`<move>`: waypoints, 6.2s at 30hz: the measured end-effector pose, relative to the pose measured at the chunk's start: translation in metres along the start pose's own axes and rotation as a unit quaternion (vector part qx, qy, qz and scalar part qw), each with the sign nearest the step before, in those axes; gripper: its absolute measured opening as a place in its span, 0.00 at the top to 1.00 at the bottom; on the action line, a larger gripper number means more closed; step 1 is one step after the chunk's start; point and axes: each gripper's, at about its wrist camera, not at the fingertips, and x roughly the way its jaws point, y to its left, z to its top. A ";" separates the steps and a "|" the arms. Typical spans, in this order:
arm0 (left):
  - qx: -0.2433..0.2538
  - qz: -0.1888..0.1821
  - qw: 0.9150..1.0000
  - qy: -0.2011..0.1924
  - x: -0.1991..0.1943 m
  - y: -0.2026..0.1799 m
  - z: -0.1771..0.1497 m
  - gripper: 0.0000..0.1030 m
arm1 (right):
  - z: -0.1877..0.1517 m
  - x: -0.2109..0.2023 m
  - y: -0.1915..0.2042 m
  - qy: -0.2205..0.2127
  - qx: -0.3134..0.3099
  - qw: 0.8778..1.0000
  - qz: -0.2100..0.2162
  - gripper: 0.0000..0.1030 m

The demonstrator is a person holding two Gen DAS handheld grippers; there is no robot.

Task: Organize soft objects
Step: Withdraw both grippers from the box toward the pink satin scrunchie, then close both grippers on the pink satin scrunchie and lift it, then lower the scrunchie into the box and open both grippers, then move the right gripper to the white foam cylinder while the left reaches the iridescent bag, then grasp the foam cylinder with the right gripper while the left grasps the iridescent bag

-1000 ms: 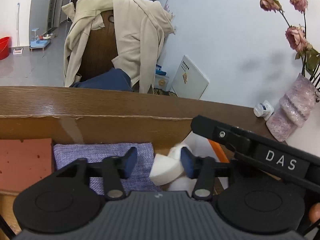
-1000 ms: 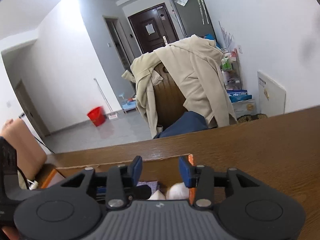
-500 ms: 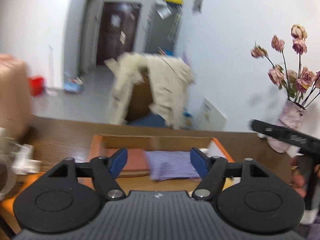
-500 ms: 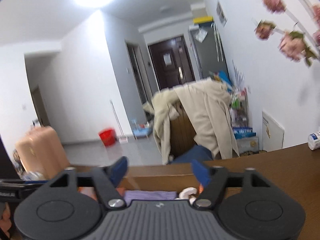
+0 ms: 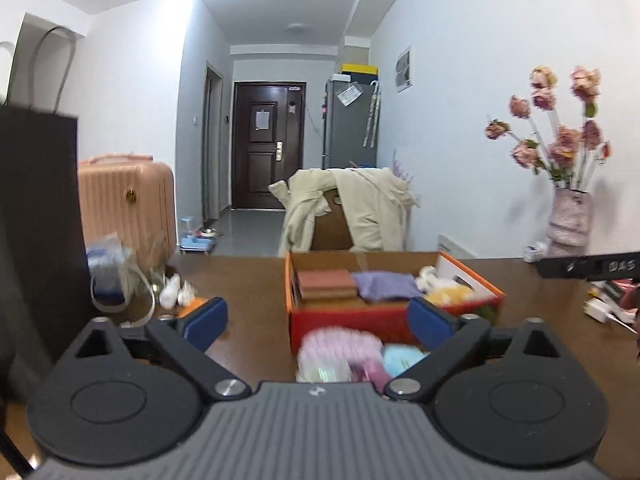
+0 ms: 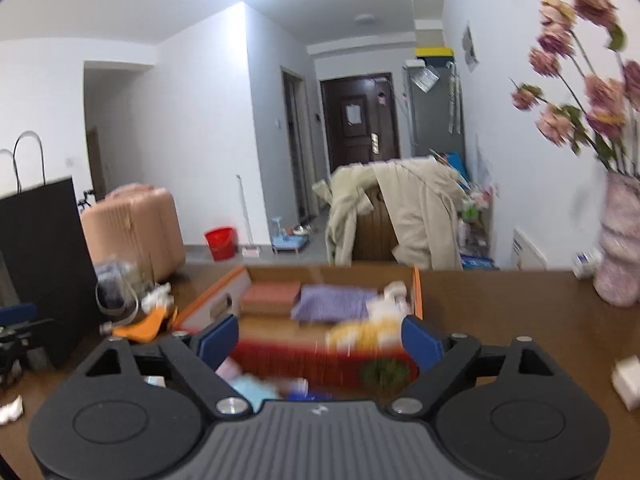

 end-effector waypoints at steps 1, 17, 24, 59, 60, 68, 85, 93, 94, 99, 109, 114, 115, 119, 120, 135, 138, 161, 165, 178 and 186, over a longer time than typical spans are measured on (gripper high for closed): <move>-0.001 -0.005 1.000 -0.001 -0.010 0.001 -0.008 0.00 | -0.014 -0.007 0.003 0.011 0.013 1.000 -0.002 0.13; -0.022 -0.036 0.999 0.014 -0.088 0.017 -0.104 0.00 | -0.142 -0.086 0.083 0.035 -0.040 0.999 -0.003 0.13; -0.029 -0.029 0.999 0.025 -0.077 0.015 -0.104 0.00 | -0.139 -0.076 0.082 0.049 -0.034 0.998 0.013 0.13; 0.021 -0.131 0.983 0.127 0.121 -0.030 -0.056 0.65 | -0.074 0.100 0.050 0.192 -0.020 0.981 -0.002 0.53; 0.024 -0.137 0.982 0.129 0.120 -0.032 -0.057 0.65 | -0.074 0.101 0.045 0.192 -0.015 0.981 -0.006 0.53; -0.015 -0.122 0.982 0.145 0.127 -0.023 -0.061 0.41 | -0.081 0.094 0.038 0.187 -0.039 0.982 0.003 0.56; -0.073 -0.177 0.976 0.107 0.087 -0.017 -0.055 0.80 | -0.071 0.059 0.049 0.111 -0.037 0.992 0.053 0.95; -0.081 -0.184 0.977 0.075 0.092 -0.008 -0.008 0.80 | -0.026 0.060 0.057 0.062 -0.059 0.994 0.064 0.95; -0.086 -0.187 0.976 0.070 0.099 -0.003 0.001 0.80 | -0.017 0.065 0.058 0.054 -0.064 0.994 0.067 0.95; -0.108 -0.173 0.977 0.062 0.156 0.026 0.048 0.81 | 0.037 0.120 0.061 0.040 -0.065 0.993 0.091 0.95; -0.077 -0.113 0.981 0.139 0.248 0.042 0.027 0.79 | 0.030 0.242 0.069 0.128 -0.087 0.985 0.078 0.95; -0.077 -0.089 0.983 0.143 0.244 0.049 0.017 0.67 | 0.017 0.254 0.072 0.140 -0.096 0.981 0.091 0.90; -0.078 -0.088 0.983 0.140 0.241 0.050 0.018 0.66 | 0.018 0.253 0.072 0.138 -0.095 0.981 0.095 0.89; -0.073 -0.080 0.986 0.125 0.224 0.048 0.029 0.58 | 0.023 0.239 0.072 0.126 -0.096 0.983 0.093 0.86; -0.071 -0.076 0.987 0.119 0.217 0.047 0.032 0.58 | 0.027 0.231 0.072 0.118 -0.094 0.984 0.093 0.86; -0.047 -0.077 0.995 0.045 0.078 0.026 0.046 0.30 | 0.039 0.056 0.054 0.019 -0.096 0.993 0.069 0.68; -0.042 -0.082 0.995 0.041 0.046 0.018 0.032 0.28 | 0.021 0.023 0.054 0.012 -0.087 0.994 0.062 0.63; -0.057 -0.082 0.990 0.104 -0.014 0.001 -0.059 0.19 | -0.096 -0.018 0.058 0.089 -0.057 0.993 0.060 0.43; -0.062 -0.075 0.988 0.120 0.006 0.003 -0.061 0.19 | -0.102 0.001 0.066 0.107 -0.060 0.990 0.074 0.37; -0.073 -0.033 0.982 0.168 0.117 0.023 -0.056 0.19 | -0.094 0.067 0.065 0.143 -0.049 0.986 0.069 0.47; -0.080 -0.048 0.978 0.185 0.164 0.025 -0.057 0.57 | -0.085 0.094 0.056 0.148 -0.036 0.987 0.058 0.47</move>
